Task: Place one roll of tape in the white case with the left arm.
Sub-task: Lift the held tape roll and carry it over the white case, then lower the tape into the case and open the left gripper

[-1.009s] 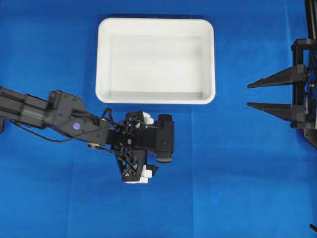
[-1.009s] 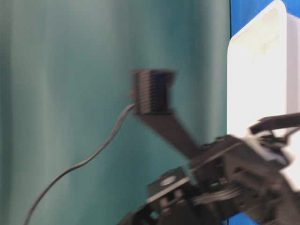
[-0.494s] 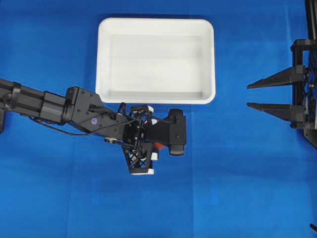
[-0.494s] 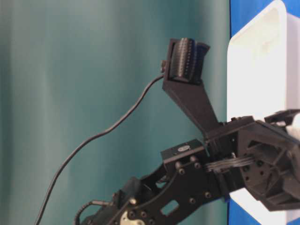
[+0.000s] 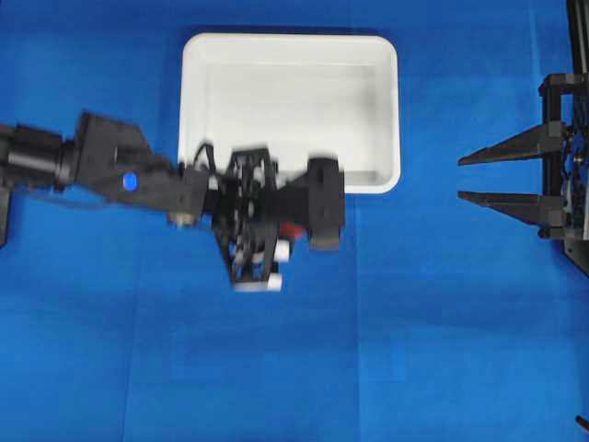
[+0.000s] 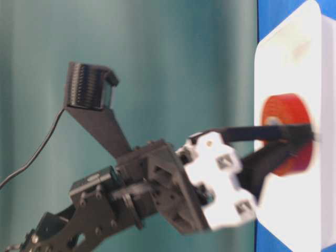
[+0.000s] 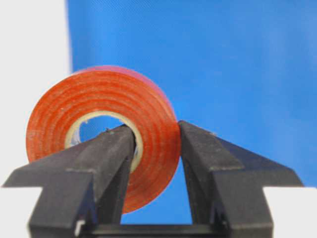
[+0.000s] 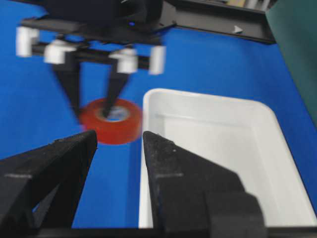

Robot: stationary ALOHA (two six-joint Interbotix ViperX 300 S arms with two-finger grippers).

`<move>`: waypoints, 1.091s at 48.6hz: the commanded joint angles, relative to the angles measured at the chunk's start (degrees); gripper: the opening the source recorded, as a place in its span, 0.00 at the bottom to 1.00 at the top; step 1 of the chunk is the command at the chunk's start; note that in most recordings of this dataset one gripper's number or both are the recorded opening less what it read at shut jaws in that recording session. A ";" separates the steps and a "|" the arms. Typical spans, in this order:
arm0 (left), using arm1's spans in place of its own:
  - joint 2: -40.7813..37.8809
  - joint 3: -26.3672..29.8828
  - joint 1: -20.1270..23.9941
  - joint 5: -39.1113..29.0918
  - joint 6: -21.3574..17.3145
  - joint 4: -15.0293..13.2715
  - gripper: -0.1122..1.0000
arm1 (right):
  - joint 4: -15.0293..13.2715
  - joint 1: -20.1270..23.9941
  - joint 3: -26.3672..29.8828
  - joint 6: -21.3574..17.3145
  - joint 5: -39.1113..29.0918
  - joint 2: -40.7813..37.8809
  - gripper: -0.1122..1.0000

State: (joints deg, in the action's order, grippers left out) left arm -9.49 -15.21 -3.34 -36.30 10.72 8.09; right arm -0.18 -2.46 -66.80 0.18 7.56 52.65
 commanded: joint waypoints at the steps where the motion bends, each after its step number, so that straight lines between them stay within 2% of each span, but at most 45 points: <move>1: 2.11 0.35 4.04 0.53 -0.18 0.44 0.33 | 0.00 -0.09 0.70 -0.18 0.18 -0.44 0.00; 8: 1.49 -0.44 9.67 2.81 -3.25 0.44 0.33 | 0.09 -0.09 0.70 -0.35 0.18 -0.35 0.00; 14: -0.53 -1.05 12.74 6.06 -5.71 0.18 0.33 | 0.09 -0.09 0.70 -0.35 0.18 -0.35 0.00; 20: -2.90 -1.14 13.62 8.35 -6.86 0.00 0.33 | 0.09 -0.09 0.62 -0.35 0.18 -0.44 0.00; 34: -6.24 -1.58 13.71 9.84 -6.33 -0.53 0.34 | 0.09 -0.09 0.70 -0.35 0.00 -0.44 0.00; 36: -6.15 -1.58 13.80 9.93 -6.24 -0.53 0.38 | 0.09 -0.09 0.70 -0.35 0.00 -0.44 0.00; 43: -4.39 -1.49 13.80 8.61 -6.68 -0.53 0.77 | 0.26 -0.09 0.70 -0.44 0.00 -0.35 0.00; 44: -3.87 -1.49 13.80 8.35 -6.68 -0.53 0.80 | 0.26 -0.09 0.70 -0.44 0.00 -0.44 0.00; 46: -2.55 -1.49 13.80 7.65 -6.50 -0.53 0.80 | 0.26 -0.09 0.70 -0.44 -0.18 -0.44 0.00; 53: 3.87 -2.37 13.18 6.94 -6.33 -0.53 0.70 | 0.26 -0.09 0.70 -0.44 -0.62 -0.44 0.00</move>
State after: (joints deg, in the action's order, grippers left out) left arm -10.99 -17.75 10.28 -29.44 4.39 7.65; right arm -0.09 -2.46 -66.80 -0.09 6.86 52.56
